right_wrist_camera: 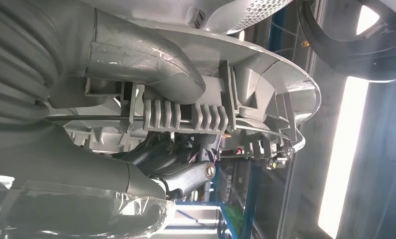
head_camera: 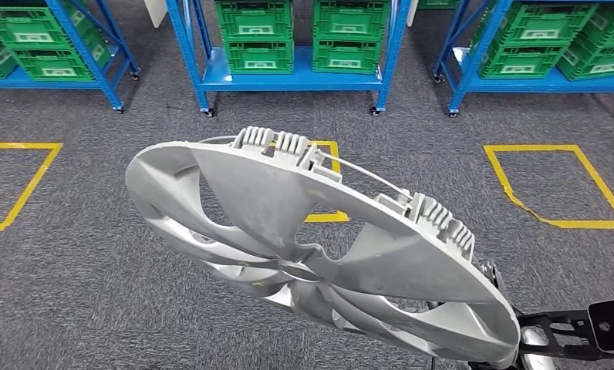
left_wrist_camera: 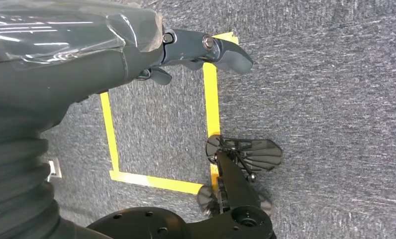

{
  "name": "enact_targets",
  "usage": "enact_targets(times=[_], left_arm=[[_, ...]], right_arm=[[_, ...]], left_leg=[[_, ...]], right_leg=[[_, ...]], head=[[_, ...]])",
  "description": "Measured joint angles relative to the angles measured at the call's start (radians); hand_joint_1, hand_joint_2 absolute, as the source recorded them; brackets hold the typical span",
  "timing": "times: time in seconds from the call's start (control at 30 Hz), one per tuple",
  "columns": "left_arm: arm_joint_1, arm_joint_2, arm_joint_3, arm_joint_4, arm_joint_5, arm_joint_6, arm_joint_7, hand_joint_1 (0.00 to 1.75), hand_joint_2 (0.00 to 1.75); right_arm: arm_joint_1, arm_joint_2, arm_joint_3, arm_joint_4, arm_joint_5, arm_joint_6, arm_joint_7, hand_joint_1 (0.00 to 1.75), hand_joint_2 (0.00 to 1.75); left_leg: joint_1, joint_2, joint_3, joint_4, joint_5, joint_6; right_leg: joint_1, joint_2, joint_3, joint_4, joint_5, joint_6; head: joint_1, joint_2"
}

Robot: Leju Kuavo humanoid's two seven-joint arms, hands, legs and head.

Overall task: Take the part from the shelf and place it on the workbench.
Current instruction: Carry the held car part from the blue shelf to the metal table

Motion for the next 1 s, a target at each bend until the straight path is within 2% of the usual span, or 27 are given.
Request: enact_targets(times=[0.03,0.07,0.1,0.17,0.23,0.3,0.37,0.4,0.43,0.47,0.5,0.57,0.6,0.63,0.7,0.73,0.77,0.8,0.83,0.9,0.93,0.97,1.0], left_arm=[[0.0,-0.001,0.0,0.0,0.0,0.0,0.0,0.0,1.75],[-0.001,-0.002,0.0,0.0,0.0,0.0,0.0,0.0,1.75],[0.0,-0.002,0.0,0.0,0.0,0.0,0.0,0.0,1.75],[0.004,-0.002,0.001,0.0,0.0,0.0,-0.001,0.0,1.75],[0.009,-0.003,0.001,0.0,0.0,0.0,-0.002,0.0,1.75],[0.01,-0.004,0.001,0.0,0.0,0.002,-0.003,0.0,1.75],[0.01,-0.004,0.001,0.0,0.0,0.003,-0.004,0.0,1.75],[0.01,-0.005,0.001,0.0,0.0,0.003,-0.004,0.0,1.75],[0.01,-0.006,0.001,0.0,0.0,0.003,-0.004,0.0,1.75],[0.01,-0.006,0.001,0.0,0.0,0.003,-0.005,0.0,1.75],[0.01,-0.006,0.001,0.0,0.0,0.004,-0.006,0.0,1.75],[0.009,-0.006,0.002,0.0,0.0,0.005,-0.01,0.0,1.75],[0.008,-0.006,0.004,0.0,0.0,0.006,-0.011,0.0,1.75],[0.007,-0.006,0.005,0.0,0.0,0.007,-0.012,0.0,1.75],[0.008,-0.006,0.009,0.0,0.0,0.008,-0.013,0.0,1.75],[0.009,-0.006,0.009,0.0,-0.001,0.009,-0.014,0.0,1.75],[0.01,-0.006,0.01,0.0,-0.002,0.009,-0.014,0.0,1.75],[0.009,-0.007,0.01,0.0,-0.004,0.009,-0.015,0.0,1.75],[0.007,-0.008,0.01,0.0,-0.008,0.009,-0.016,0.0,1.75],[0.005,-0.008,0.01,0.0,-0.016,0.009,-0.016,0.0,1.75],[0.005,-0.008,0.01,0.0,-0.02,0.009,-0.016,0.0,1.75],[0.004,-0.009,0.01,0.0,-0.022,0.009,-0.015,0.0,1.75],[0.004,-0.01,0.01,0.0,-0.025,0.009,-0.014,0.0,1.75]], right_arm=[[0.0,0.0,0.0,0.0,0.002,0.0,0.0,1.75,1.75],[0.0,0.0,0.0,-0.001,0.004,0.0,-0.001,1.75,1.75],[0.0,0.0,0.0,-0.002,0.005,0.001,-0.001,1.75,1.75],[0.001,0.001,0.0,-0.005,0.007,0.001,-0.002,1.75,1.75],[0.001,0.001,0.0,-0.007,0.007,0.002,-0.002,1.75,1.75],[0.002,0.002,0.0,-0.01,0.007,0.003,-0.002,1.75,1.75],[0.004,0.002,0.0,-0.012,0.007,0.004,-0.002,1.75,1.75],[0.005,0.002,0.0,-0.012,0.008,0.004,-0.002,1.75,1.75],[0.006,0.002,0.0,-0.012,0.008,0.004,-0.002,1.75,1.75],[0.007,0.002,0.0,-0.012,0.008,0.005,-0.002,1.75,1.75],[0.007,0.002,0.0,-0.012,0.008,0.006,-0.003,1.75,1.75],[0.007,0.002,0.0,-0.015,0.008,0.01,-0.004,1.75,1.75],[0.007,0.002,0.0,-0.016,0.009,0.013,-0.004,1.75,1.75],[0.007,0.002,0.0,-0.017,0.009,0.015,-0.005,1.75,1.75],[0.007,0.004,0.0,-0.02,0.008,0.018,-0.006,1.75,1.75],[0.007,0.005,0.001,-0.023,0.006,0.02,-0.006,1.75,1.75],[0.007,0.006,0.001,-0.027,0.0,0.024,-0.007,1.75,1.75],[0.007,0.006,0.002,-0.031,-0.008,0.028,-0.009,1.75,1.75],[0.006,0.007,0.003,-0.033,-0.02,0.034,-0.01,1.75,1.75],[0.003,0.01,0.009,-0.034,-0.046,0.043,-0.011,1.75,1.75],[0.0,0.012,0.015,-0.034,-0.058,0.047,-0.01,1.75,1.75],[-0.004,0.015,0.022,-0.034,-0.068,0.05,-0.008,1.75,1.75],[-0.011,0.019,0.03,-0.034,-0.078,0.053,-0.005,1.75,1.75]], left_leg=[[-0.001,-0.008,-0.003,0.006,-0.001,-0.003],[-0.003,-0.015,-0.007,0.012,-0.002,-0.007],[-0.004,-0.02,-0.012,0.017,-0.003,-0.012],[-0.003,-0.027,-0.022,0.02,0.001,-0.022],[0.001,-0.019,-0.031,0.03,-0.006,-0.032],[0.005,0.008,-0.066,0.106,-0.052,-0.044],[0.009,0.027,-0.129,0.245,-0.117,-0.054],[0.011,0.029,-0.153,0.299,-0.134,-0.056],[0.011,0.031,-0.162,0.322,-0.136,-0.057],[0.012,0.033,-0.15,0.3,-0.118,-0.056],[0.011,0.039,-0.119,0.24,-0.087,-0.053],[0.005,0.07,-0.043,0.093,-0.033,-0.043],[0.0,0.083,-0.02,0.046,-0.021,-0.037],[-0.005,0.09,-0.012,0.024,-0.02,-0.033],[-0.008,0.076,-0.012,0.016,-0.017,-0.023],[-0.007,0.067,-0.008,0.009,-0.012,-0.017],[-0.004,0.058,-0.005,0.002,-0.005,-0.01],[-0.002,0.049,-0.001,-0.004,0.002,-0.004],[0.0,0.039,-0.003,-0.007,0.005,0.0],[-0.001,0.017,-0.005,-0.007,0.008,0.004],[-0.001,0.005,-0.006,-0.006,0.009,0.004],[0.0,-0.007,-0.006,-0.005,0.009,0.004],[0.001,-0.019,-0.006,-0.002,0.008,0.003]], right_leg=[[0.0,0.008,0.037,-0.071,0.022,0.003],[-0.001,0.013,0.064,-0.127,0.039,0.0],[0.0,0.017,0.079,-0.159,0.048,-0.005],[0.004,0.012,0.079,-0.168,0.052,-0.02],[0.002,0.004,0.079,-0.17,0.057,-0.031],[-0.002,-0.007,0.079,-0.172,0.06,-0.04],[0.0,-0.02,0.077,-0.172,0.061,-0.043],[0.001,-0.028,0.077,-0.172,0.06,-0.043],[0.001,-0.035,0.077,-0.172,0.06,-0.043],[0.001,-0.043,0.077,-0.172,0.06,-0.043],[0.002,-0.05,0.077,-0.172,0.06,-0.043],[0.006,-0.063,0.078,-0.172,0.06,-0.041],[0.009,-0.069,0.077,-0.172,0.059,-0.04],[0.011,-0.076,0.076,-0.172,0.059,-0.037],[0.013,-0.089,0.077,-0.176,0.059,-0.027],[0.012,-0.087,0.075,-0.172,0.055,-0.023],[0.011,-0.074,0.068,-0.156,0.045,-0.021],[0.011,-0.055,0.05,-0.118,0.025,-0.023],[0.009,-0.034,0.022,-0.056,-0.003,-0.026],[0.009,-0.013,-0.043,0.083,-0.054,-0.03],[0.008,-0.011,-0.061,0.119,-0.06,-0.025],[0.007,-0.01,-0.061,0.113,-0.049,-0.017],[0.004,-0.007,-0.041,0.065,-0.024,-0.007]], head=[[0.0,0.0],[-0.001,0.0],[-0.001,0.0],[-0.002,0.0],[-0.002,0.0],[-0.006,0.0],[-0.008,0.0],[-0.008,0.0],[-0.008,0.0],[-0.008,0.0],[-0.008,0.0],[-0.008,0.0],[-0.008,0.0],[-0.008,0.0],[-0.008,0.0],[-0.008,0.0],[-0.007,0.0],[-0.005,0.0],[-0.004,0.0],[-0.003,0.0],[-0.003,0.0],[-0.003,0.0],[-0.002,0.0]])
